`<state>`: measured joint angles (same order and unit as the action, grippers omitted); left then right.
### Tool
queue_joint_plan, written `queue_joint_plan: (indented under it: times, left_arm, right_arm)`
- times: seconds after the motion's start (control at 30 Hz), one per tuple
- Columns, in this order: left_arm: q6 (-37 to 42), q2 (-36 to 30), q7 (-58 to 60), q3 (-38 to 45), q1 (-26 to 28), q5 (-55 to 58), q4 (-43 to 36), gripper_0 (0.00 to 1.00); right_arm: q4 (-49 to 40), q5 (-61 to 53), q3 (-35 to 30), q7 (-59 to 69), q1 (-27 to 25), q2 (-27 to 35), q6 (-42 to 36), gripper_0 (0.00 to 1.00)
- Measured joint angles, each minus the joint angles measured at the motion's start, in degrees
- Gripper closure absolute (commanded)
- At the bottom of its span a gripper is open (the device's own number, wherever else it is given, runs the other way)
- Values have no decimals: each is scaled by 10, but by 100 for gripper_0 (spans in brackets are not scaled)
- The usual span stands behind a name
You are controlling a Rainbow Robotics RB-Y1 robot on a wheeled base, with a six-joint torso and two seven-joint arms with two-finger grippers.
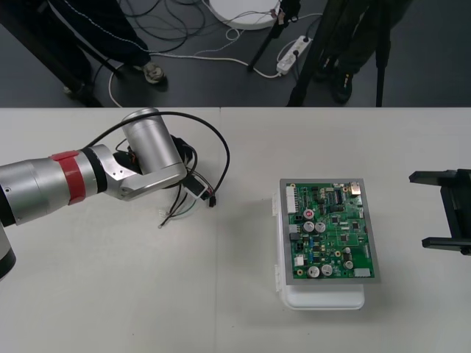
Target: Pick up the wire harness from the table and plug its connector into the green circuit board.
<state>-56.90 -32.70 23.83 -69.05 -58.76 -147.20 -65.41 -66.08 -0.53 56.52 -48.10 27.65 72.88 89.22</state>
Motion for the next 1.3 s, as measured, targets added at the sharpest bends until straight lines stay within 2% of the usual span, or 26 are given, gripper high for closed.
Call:
queue_joint_plan:
  times: [0.37,0.57,1.0,1.3]
  left_arm:
    - [0,-1,0,-1,0,8,-6,100]
    - [-1,-14,8,-1,-7,86,-23,100]
    - [-1,-77,36,20,-7,256,-97,100]
    - [1,-136,37,40,7,314,-184,100]
  right_arm:
    - [0,0,0,1,0,0,0,0]
    - [0,0,0,20,0,0,0,0]
    - [1,0,0,20,0,0,0,0]
    - [2,-3,0,24,0,0,0,0]
